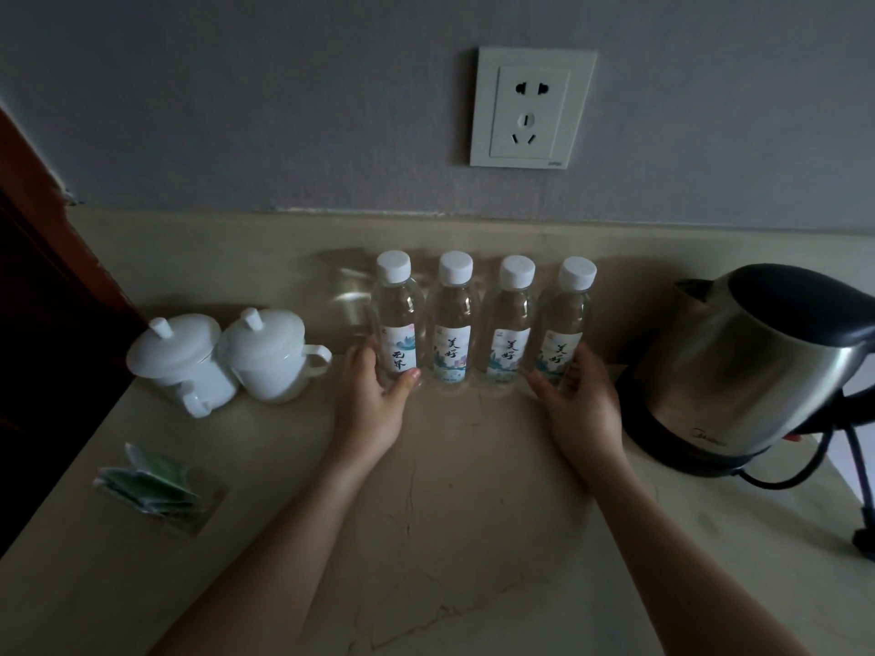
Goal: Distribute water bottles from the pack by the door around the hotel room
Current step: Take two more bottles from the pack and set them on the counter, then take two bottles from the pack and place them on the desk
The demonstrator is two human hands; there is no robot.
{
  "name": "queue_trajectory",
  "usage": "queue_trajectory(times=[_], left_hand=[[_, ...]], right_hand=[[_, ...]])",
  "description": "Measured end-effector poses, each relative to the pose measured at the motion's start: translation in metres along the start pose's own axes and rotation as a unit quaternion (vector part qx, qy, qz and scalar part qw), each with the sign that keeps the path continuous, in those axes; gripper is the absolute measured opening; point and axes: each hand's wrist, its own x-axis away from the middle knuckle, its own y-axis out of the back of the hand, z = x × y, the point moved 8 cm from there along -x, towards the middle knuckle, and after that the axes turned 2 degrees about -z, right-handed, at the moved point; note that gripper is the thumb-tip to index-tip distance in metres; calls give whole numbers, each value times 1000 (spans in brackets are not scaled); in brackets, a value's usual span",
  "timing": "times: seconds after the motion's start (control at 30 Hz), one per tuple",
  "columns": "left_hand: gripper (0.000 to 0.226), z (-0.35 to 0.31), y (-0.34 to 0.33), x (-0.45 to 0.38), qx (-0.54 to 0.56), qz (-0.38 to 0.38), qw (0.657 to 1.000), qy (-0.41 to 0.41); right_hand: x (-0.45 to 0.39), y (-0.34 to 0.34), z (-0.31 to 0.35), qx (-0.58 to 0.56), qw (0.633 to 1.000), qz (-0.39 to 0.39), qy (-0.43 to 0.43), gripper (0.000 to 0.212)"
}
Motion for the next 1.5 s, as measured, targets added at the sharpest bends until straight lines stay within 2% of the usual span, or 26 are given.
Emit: queue_trajectory(times=[0.23, 0.47, 0.6, 0.7, 0.77, 0.83, 0.9, 0.97, 1.03, 1.1, 1.2, 1.3, 1.4, 1.5], left_hand=[[38, 3, -4, 1, 30, 14, 999, 5], [37, 1, -3, 1, -9, -15, 1000, -13], [36, 0, -3, 4, -15, -3, 1000, 24], [66, -2, -4, 14, -1, 19, 998, 62], [85, -18, 4, 30, -10, 3, 998, 59], [79, -42, 26, 48, -6, -38, 998, 46], [56, -72, 55, 67, 11, -82, 997, 7], [33, -106, 95, 87, 0, -143, 989, -40], [24, -132, 142, 113, -24, -214, 974, -72], [26, -150, 191, 145, -74, -280, 952, -98], [25, -158, 267, 200, -170, -343, 918, -105], [23, -147, 346, 262, -236, -393, 887, -44], [12, -128, 420, 330, -241, -452, 857, 52], [10, -118, 479, 398, -258, -509, 815, 101]], right_hand=[[0, -1, 0, -1, 1000, -1, -11, 44], [1, 0, 1, -14, 1000, 3, -15, 45], [3, 0, 4, -21, 1000, 11, -13, 44], [8, 3, 13, -45, 999, 19, -20, 53], [20, 12, 23, -59, 998, 4, -23, 71], [35, 24, 38, -61, 998, -19, -14, 82], [51, 32, 65, -76, 996, -19, 41, 74], [67, 33, 104, -126, 987, 15, 99, 60], [86, 25, 151, -175, 971, 83, 142, 43], [117, 12, 198, -211, 947, 153, 189, 29], [177, -13, 263, -270, 902, 239, 237, 18], [250, -43, 323, -313, 847, 326, 281, 11], [332, -70, 377, -334, 784, 402, 334, 13], [412, -89, 417, -344, 722, 474, 369, 17]])
